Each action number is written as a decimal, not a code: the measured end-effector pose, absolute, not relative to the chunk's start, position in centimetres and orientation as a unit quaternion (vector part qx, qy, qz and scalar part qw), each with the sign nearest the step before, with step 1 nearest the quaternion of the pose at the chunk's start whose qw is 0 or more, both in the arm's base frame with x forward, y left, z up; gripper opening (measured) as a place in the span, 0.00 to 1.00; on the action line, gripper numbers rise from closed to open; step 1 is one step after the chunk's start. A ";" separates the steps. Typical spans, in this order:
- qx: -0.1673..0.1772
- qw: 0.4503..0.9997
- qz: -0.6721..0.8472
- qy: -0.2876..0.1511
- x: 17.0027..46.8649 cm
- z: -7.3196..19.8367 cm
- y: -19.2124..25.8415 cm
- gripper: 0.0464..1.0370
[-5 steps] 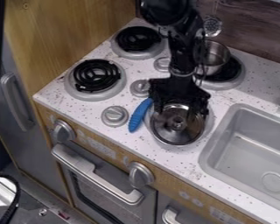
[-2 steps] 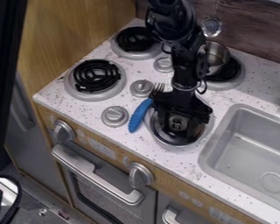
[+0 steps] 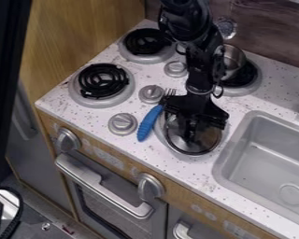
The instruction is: Move the silver lid to the bottom left burner
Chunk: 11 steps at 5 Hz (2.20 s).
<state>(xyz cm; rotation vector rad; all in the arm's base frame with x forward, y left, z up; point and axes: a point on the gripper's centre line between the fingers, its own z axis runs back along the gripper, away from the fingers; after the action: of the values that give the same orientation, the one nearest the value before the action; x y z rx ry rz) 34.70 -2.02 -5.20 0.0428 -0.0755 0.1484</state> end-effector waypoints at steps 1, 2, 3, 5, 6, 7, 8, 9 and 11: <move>0.035 0.996 0.071 -0.032 34.9 -4.8 -1.3 0.22; 0.046 0.992 0.096 -0.061 35.9 -1.5 0.8 0.22; 0.040 0.983 0.165 -0.068 36.2 -0.2 5.6 0.22; 0.034 0.966 0.250 -0.048 35.5 -2.0 13.8 0.22; 0.029 0.962 0.268 -0.039 35.7 -3.4 16.0 0.22; 0.032 0.957 0.285 -0.035 35.7 -4.3 18.0 0.22; 0.021 0.952 0.302 -0.045 36.4 -4.5 19.5 0.22; 0.013 0.948 0.312 -0.061 37.3 -4.5 20.7 0.22; 0.019 0.952 0.300 -0.055 37.3 -4.6 20.2 0.57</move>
<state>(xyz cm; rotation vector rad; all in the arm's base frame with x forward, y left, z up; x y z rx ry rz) 37.29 20.23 -4.64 0.0383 -0.1118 0.6103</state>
